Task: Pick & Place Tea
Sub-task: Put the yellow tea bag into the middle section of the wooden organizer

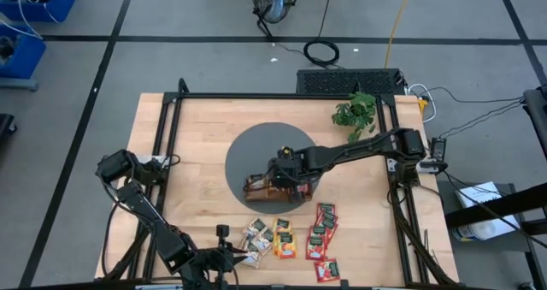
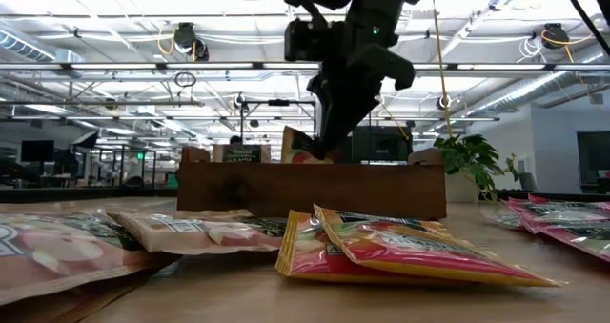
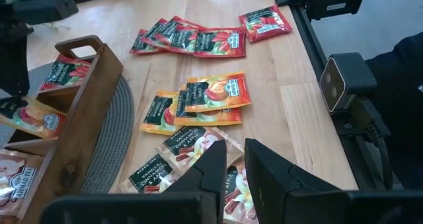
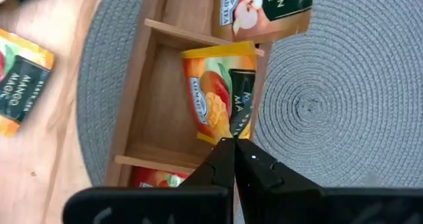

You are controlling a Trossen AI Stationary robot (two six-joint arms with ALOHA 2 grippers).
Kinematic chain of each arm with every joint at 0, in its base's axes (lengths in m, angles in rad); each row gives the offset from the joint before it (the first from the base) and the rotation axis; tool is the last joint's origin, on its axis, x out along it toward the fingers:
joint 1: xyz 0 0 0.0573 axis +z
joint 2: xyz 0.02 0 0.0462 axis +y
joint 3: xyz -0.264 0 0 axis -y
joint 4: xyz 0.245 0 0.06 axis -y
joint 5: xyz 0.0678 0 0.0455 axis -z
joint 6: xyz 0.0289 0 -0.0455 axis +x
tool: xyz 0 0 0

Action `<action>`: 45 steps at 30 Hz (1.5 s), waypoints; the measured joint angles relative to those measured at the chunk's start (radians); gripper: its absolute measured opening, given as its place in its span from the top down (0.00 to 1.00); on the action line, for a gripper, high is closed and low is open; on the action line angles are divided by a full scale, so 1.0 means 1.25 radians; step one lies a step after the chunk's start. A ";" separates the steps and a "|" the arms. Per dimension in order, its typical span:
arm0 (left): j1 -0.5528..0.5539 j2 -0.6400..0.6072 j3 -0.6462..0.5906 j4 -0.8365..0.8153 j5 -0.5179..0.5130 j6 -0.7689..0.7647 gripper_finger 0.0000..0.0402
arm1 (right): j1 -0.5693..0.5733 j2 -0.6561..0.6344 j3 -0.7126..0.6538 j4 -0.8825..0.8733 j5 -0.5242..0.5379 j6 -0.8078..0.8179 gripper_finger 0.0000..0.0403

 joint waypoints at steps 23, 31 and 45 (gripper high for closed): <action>0.000 0.000 0.000 -0.001 -0.001 -0.009 0.84 | -0.002 -0.038 0.000 0.030 0.115 0.013 0.63; 0.000 0.000 0.000 -0.001 -0.001 -0.009 0.84 | -0.003 -0.116 -0.008 0.044 0.024 -0.020 0.62; 0.000 0.000 0.000 -0.002 -0.002 -0.012 0.84 | -0.010 -0.126 -0.143 0.300 -0.087 -0.159 0.61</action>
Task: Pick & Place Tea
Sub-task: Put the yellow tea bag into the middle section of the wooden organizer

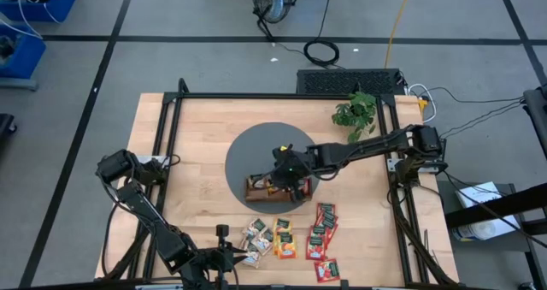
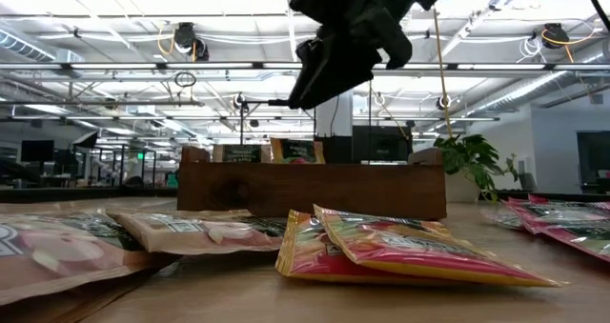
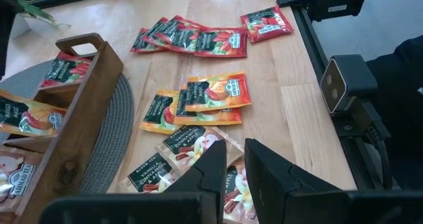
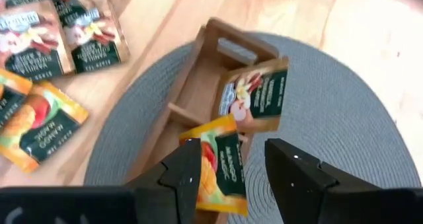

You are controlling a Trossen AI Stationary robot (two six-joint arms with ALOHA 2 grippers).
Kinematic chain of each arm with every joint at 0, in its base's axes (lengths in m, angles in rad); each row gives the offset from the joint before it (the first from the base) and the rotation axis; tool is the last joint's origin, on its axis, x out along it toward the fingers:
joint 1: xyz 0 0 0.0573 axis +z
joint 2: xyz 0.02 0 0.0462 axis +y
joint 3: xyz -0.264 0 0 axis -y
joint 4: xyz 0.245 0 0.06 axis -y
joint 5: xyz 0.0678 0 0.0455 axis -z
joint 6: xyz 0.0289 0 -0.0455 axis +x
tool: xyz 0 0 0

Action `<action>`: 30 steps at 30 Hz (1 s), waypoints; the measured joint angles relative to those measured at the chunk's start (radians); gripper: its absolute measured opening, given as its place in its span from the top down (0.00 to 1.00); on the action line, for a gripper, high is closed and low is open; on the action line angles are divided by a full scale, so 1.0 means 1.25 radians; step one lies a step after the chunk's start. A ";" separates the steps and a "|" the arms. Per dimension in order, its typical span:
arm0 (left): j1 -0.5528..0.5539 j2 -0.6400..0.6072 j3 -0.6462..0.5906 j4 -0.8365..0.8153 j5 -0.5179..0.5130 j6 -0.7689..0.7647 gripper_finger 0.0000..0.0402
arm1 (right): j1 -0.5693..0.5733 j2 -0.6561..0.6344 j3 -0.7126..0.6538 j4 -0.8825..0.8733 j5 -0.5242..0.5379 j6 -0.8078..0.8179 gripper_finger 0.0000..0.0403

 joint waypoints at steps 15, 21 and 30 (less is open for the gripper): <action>0.002 0.000 0.000 -0.005 0.000 -0.003 0.84 | -0.035 0.075 -0.009 0.009 -0.048 0.037 0.61; 0.002 0.000 0.000 -0.005 0.000 0.001 0.84 | -0.050 0.073 -0.008 0.016 -0.042 0.033 0.61; 0.002 0.000 -0.018 -0.001 -0.001 -0.013 0.84 | -0.067 0.086 -0.008 -0.010 -0.086 0.043 0.61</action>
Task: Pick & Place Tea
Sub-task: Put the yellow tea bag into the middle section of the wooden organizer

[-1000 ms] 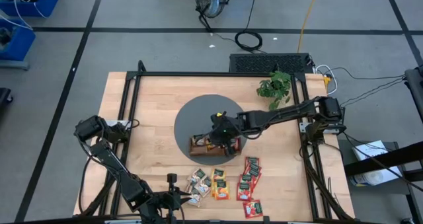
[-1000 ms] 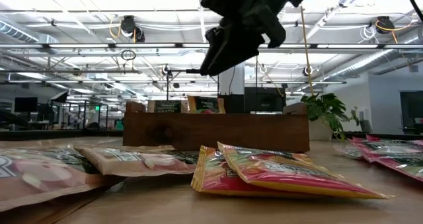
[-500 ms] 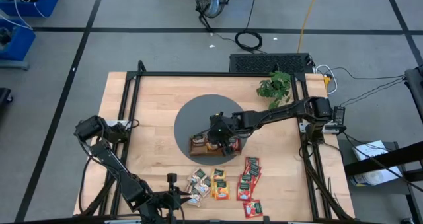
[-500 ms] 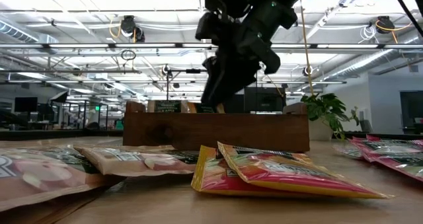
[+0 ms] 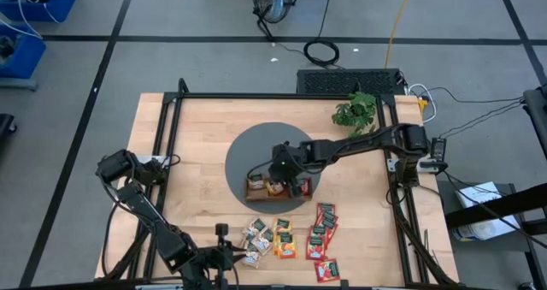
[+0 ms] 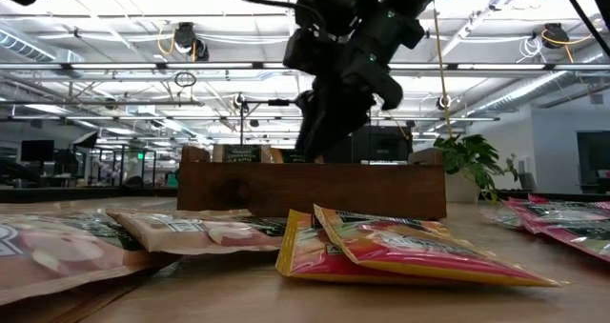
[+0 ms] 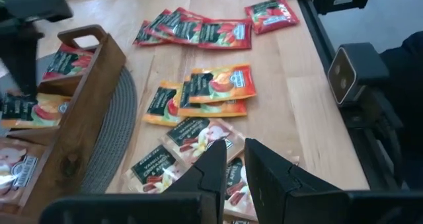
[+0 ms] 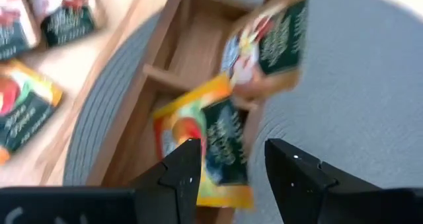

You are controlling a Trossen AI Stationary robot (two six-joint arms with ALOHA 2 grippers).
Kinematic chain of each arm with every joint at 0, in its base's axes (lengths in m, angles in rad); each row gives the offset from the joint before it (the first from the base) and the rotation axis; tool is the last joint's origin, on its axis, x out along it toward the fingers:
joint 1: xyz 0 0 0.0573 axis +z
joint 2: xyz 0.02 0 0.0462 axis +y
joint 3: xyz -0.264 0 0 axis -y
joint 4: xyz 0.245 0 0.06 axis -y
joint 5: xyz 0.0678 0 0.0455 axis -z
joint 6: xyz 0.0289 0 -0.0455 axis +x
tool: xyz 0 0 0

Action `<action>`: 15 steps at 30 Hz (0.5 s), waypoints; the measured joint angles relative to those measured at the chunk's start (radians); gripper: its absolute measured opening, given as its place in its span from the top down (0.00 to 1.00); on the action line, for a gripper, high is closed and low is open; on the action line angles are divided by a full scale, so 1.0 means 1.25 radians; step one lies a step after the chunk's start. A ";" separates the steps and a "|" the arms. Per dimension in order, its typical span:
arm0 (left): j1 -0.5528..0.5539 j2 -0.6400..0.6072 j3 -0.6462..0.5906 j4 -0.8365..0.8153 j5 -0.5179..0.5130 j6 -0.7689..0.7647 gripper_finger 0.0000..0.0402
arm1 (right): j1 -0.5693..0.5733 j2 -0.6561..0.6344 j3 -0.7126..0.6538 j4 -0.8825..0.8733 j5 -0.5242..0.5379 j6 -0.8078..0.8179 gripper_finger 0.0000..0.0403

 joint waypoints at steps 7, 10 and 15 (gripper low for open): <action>0.008 0.000 -0.007 0.006 0.000 -0.011 0.84 | -0.001 -0.001 0.001 -0.007 0.000 -0.003 0.65; 0.008 0.000 -0.007 0.010 0.001 -0.011 0.84 | -0.001 -0.001 0.001 -0.014 0.000 -0.003 0.72; 0.008 0.000 -0.007 0.011 0.001 -0.007 0.84 | -0.001 -0.001 0.001 -0.016 0.000 0.000 0.89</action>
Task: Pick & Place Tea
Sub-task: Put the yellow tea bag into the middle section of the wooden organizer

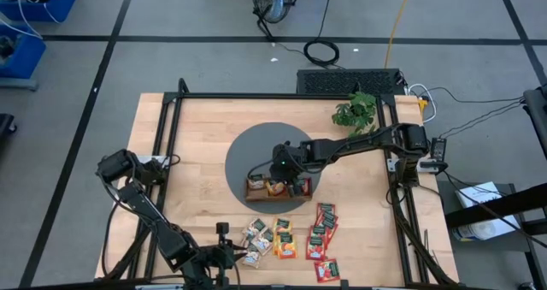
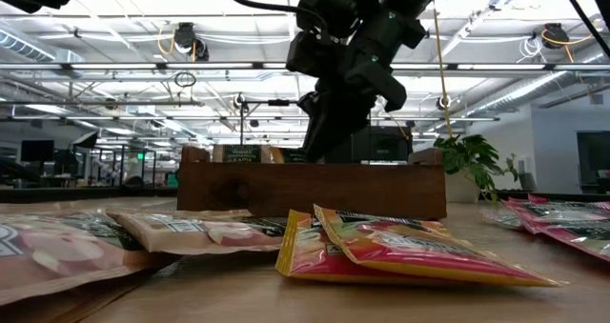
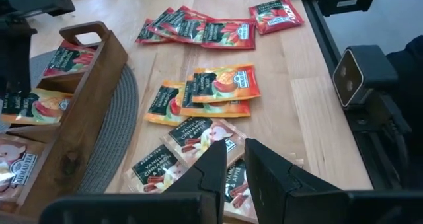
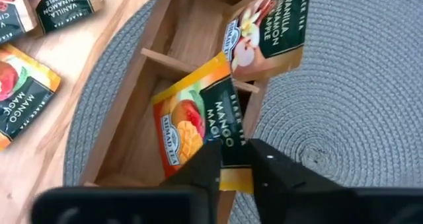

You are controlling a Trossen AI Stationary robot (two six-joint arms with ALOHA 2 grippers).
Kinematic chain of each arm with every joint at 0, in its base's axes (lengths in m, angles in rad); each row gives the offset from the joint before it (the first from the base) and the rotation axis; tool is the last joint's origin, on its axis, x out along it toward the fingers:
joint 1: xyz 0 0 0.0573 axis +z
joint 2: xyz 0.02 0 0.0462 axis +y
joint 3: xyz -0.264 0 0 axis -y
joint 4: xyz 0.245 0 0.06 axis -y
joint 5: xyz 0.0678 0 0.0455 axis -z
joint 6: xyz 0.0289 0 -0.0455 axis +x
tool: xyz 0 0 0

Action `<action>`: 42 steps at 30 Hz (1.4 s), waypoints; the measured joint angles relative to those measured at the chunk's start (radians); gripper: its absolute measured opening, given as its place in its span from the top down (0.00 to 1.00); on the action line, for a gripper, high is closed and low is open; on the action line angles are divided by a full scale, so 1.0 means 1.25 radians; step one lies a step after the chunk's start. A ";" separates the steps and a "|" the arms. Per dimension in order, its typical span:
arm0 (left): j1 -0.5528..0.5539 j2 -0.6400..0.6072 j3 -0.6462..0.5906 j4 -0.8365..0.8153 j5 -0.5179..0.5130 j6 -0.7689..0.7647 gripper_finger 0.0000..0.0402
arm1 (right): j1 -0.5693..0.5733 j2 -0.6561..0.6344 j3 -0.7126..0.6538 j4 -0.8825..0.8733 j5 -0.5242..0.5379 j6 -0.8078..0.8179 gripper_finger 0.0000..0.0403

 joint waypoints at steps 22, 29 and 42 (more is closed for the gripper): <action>0.000 0.000 -0.001 -0.003 0.001 0.000 0.84 | 0.026 -0.022 0.000 -0.044 0.202 0.188 1.00; 0.000 0.000 -0.001 -0.006 0.001 -0.001 0.84 | 0.082 -0.022 0.000 -0.032 0.277 0.217 1.00; 0.000 0.000 -0.001 -0.006 0.001 -0.014 0.84 | 0.116 -0.022 -0.003 -0.070 0.323 0.284 1.00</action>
